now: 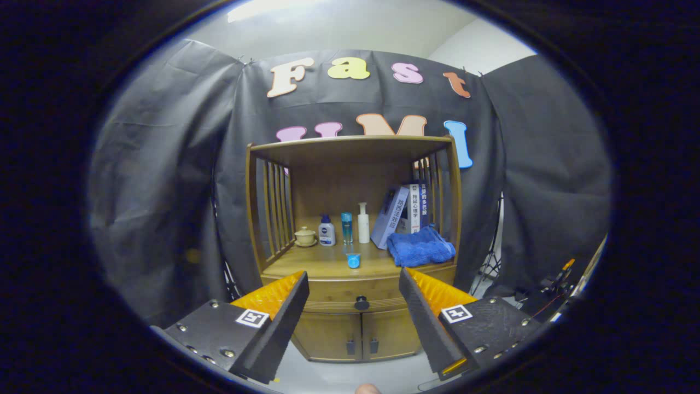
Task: Pull open the drawer, take out the items inside it, and place them on the countertop above the cabinet.
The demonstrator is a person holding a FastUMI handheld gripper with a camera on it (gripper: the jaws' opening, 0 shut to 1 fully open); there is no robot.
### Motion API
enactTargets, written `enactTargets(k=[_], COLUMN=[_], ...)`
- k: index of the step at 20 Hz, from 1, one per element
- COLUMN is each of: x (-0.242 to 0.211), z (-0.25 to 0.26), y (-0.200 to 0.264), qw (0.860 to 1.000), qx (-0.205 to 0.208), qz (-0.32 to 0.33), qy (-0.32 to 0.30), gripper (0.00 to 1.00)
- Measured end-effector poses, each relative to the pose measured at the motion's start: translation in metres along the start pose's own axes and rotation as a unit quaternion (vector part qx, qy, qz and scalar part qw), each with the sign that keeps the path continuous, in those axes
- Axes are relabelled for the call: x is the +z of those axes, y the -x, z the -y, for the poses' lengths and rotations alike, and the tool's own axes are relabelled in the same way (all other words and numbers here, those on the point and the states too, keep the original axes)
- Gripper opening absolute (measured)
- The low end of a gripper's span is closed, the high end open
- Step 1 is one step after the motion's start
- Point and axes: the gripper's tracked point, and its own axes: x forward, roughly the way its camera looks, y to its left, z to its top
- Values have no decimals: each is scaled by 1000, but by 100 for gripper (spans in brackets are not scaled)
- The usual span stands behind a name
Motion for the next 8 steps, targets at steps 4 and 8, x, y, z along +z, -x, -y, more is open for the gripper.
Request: enactTargets(k=[4,8], x=[13,20], z=[1,2], y=[5,7], qw=[1000,999], qx=[0,-6], qz=[28,52], qy=[14,2], gripper=[99,99])
